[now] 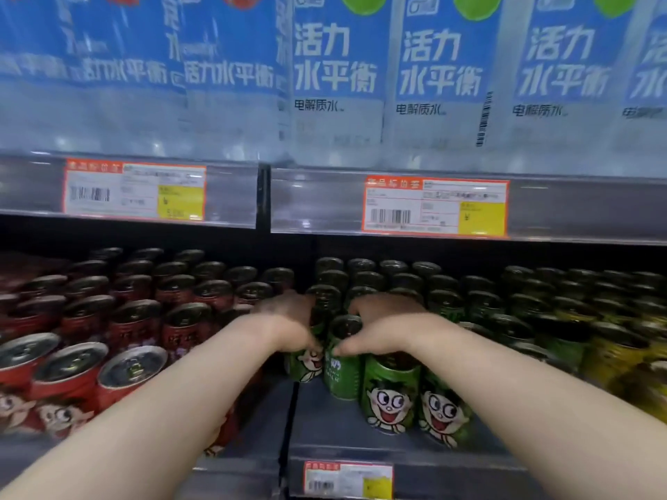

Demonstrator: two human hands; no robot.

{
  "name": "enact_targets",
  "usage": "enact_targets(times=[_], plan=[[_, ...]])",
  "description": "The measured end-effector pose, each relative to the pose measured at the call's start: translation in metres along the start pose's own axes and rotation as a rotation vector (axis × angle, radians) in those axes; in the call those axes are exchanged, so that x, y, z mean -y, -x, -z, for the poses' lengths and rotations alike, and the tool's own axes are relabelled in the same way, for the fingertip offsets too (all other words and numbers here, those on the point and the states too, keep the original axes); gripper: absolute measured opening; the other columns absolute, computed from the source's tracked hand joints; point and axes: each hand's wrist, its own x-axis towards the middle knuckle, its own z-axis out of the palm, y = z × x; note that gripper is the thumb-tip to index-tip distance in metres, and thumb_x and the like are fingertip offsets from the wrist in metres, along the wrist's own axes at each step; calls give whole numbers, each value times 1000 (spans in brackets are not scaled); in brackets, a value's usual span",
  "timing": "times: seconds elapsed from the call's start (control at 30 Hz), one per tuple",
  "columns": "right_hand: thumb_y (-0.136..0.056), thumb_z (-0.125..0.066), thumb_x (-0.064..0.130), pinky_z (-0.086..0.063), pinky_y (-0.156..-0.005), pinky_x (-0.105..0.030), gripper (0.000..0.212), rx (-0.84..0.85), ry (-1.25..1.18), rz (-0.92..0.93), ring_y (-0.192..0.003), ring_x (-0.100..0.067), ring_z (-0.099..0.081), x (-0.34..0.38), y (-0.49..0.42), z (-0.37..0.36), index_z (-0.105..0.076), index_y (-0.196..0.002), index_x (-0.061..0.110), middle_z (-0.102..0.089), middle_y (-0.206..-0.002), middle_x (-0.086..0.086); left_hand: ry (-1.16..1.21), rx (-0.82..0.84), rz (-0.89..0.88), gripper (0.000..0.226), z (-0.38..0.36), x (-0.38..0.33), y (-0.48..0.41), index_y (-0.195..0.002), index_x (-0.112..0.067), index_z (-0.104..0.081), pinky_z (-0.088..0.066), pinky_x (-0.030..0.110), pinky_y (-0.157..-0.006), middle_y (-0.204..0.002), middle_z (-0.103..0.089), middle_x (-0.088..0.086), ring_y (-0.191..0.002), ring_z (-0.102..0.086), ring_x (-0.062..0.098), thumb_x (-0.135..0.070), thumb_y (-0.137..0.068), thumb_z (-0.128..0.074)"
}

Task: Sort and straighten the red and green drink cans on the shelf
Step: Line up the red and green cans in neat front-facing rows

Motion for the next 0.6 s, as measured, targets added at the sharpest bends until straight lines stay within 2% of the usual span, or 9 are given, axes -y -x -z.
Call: enact_targets(times=[0.1, 0.23, 0.37, 0.47, 0.53, 0.6], plan=[[-70, -68, 45, -47, -72, -25, 49, 37, -43, 19, -99, -23, -61, -7, -10, 2, -59, -111, 21, -63, -114, -3, 51, -8, 31, 73, 0, 4, 3, -133, -20, -44, -44, 29, -96, -133, -53, 8, -119, -52, 23, -41, -71, -75], [-70, -70, 32, -50, -78, -26, 45, 64, -153, 46, -94, -18, -59, -25, -15, 4, -57, -112, 23, -63, -112, -1, 84, -6, 54, 82, -4, 3, 8, -142, -23, -33, -36, 29, -106, -145, -39, 6, -131, -40, 23, -44, -73, -73], [-73, -70, 45, -45, -85, -24, 50, 45, -247, 47, -102, -14, -55, -43, -13, 4, -54, -118, 29, -58, -121, 3, 130, -83, 31, 80, -13, -4, 9, -142, -28, -30, -38, 30, -104, -145, -37, 6, -130, -41, 24, -45, -75, -71], [-78, -65, 49, -44, -87, -23, 42, -59, -304, -2, -102, -11, -56, -60, 8, 17, -58, -114, 31, -59, -115, 8, 184, -81, 43, 82, -13, -2, 11, -143, -31, -28, -36, 32, -105, -148, -29, 4, -131, -37, 25, -47, -74, -70], [-79, -64, 50, -45, -84, -22, 39, 6, -274, 19, -97, -10, -57, -64, 29, 24, -59, -112, 30, -61, -106, 9, 174, -149, 31, 76, -13, -5, 15, -140, -30, -34, -35, 35, -106, -146, -30, 3, -131, -34, 26, -52, -75, -67], [-79, -60, 56, -46, -85, -22, 46, 146, -143, 43, -101, -10, -56, -57, 48, 22, -56, -118, 33, -60, -113, 9, 200, -304, -76, 64, -13, -14, 23, -133, -30, -44, -34, 34, -105, -140, -39, 1, -128, -36, 23, -53, -77, -63]])
